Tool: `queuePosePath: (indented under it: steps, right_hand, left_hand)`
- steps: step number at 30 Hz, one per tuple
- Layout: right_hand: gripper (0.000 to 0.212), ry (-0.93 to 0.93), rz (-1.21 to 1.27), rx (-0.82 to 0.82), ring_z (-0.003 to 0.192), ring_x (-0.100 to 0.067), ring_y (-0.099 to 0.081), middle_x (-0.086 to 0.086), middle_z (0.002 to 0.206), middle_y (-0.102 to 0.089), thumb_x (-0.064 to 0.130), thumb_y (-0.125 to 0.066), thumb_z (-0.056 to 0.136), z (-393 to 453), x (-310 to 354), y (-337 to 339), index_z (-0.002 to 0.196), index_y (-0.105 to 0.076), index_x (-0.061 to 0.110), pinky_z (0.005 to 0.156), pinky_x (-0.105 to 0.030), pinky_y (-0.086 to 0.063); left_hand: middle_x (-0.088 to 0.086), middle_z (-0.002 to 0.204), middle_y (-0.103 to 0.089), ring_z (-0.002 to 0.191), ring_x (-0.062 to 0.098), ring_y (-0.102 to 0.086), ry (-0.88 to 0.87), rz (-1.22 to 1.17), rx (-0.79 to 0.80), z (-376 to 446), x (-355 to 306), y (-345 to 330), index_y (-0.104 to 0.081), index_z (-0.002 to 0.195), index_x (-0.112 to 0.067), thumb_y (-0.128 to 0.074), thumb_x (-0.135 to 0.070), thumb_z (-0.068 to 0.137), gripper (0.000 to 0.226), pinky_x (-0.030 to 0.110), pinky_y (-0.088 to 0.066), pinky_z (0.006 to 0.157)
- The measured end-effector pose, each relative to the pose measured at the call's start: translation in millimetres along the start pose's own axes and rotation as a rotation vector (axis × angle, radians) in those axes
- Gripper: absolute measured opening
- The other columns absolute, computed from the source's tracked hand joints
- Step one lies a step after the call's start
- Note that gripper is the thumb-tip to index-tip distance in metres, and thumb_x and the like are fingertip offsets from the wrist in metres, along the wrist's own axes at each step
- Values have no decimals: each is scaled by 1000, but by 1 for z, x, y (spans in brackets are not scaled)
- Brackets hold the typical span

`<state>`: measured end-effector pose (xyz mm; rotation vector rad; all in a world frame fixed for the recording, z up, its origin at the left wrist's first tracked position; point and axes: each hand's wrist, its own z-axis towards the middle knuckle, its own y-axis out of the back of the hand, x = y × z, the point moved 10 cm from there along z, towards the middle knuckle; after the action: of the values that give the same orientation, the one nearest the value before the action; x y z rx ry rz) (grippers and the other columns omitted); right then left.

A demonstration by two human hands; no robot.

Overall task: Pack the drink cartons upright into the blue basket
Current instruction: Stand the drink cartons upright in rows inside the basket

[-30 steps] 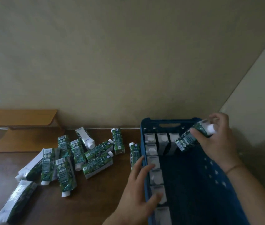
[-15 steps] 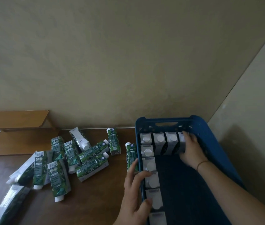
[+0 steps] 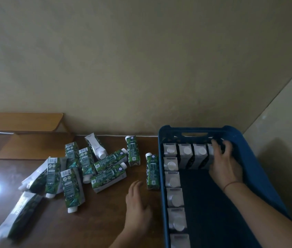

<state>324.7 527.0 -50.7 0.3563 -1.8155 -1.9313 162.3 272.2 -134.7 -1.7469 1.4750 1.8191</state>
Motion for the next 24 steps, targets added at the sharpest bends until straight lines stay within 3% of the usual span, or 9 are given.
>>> queuePosePath:
  steps: [3, 5, 7, 10, 14, 18, 21, 24]
  right_hand:
    - [72, 75, -19, -66, 82, -37, -59, -16, 135, -29, 14, -72, 71, -11, 16, 20, 135, -40, 16, 43, -31, -43]
    - [65, 118, -35, -57, 88, -35, -59, -15, 136, -30, 17, -71, 72, -17, 28, 28, 131, -44, 17, 42, -30, -43]
    - [56, 148, -36, -61, 92, -33, -58, -12, 137, -30, 18, -70, 73, -24, 37, 37, 125, -48, 17, 43, -33, -47]
    - [47, 199, 15, -102, 92, -28, -59, -8, 134, -35, 20, -70, 74, -40, 54, 58, 119, -55, 17, 42, -26, -39]
    - [43, 248, 101, -96, 92, -20, -60, -3, 137, -37, 27, -70, 78, -64, 70, 71, 118, -56, 22, 44, -13, -30]
    - [41, 230, 170, -69, 86, -15, -61, 1, 137, -39, 30, -70, 79, -78, 70, 73, 118, -58, 24, 47, -3, -18]
    - [37, 247, 211, -70, 89, -12, -60, 4, 132, -42, 31, -70, 79, -83, 75, 76, 114, -60, 24, 47, -4, -28]
    - [34, 253, 254, -66, 100, -10, -58, 10, 130, -43, 32, -66, 83, -86, 79, 77, 115, -60, 25, 56, -16, -48]
  left_hand:
    - [3, 161, -13, 147, 31, -16, 26, 150, 134, 23, 7, -26, -11, 155, -25, -63, -23, 90, 83, 44, -19, 120]
    - [2, 166, 0, 148, 39, -10, -59, 297, 173, 40, 4, -40, 4, 155, -43, -63, -33, 91, 93, 51, -24, 117]
    - [2, 168, -1, 149, 46, -7, -97, 434, 214, 56, 7, -50, 11, 148, -58, -63, -38, 89, 96, 58, -27, 114]
    - [8, 165, -11, 147, 48, -12, -12, 389, 214, 66, -1, -41, 1, 149, -55, -60, -40, 90, 87, 61, -28, 113]
    - [10, 161, -19, 146, 44, -18, 44, 382, 191, 73, -1, -29, 5, 150, -50, -61, -49, 89, 90, 56, -33, 113]
    - [14, 151, -36, 130, 41, -45, 52, 443, 142, 77, 5, -15, 0, 150, -47, -59, -61, 84, 89, 52, -48, 101]
    - [15, 132, -55, 105, 33, -65, 80, 294, 44, 76, 14, -3, -14, 142, -43, -59, -50, 89, 70, 51, -59, 85]
    - [15, 135, -56, 102, 31, -66, 156, -61, 12, 66, 25, 7, -31, 134, -36, -59, -34, 94, 48, 51, -59, 86]
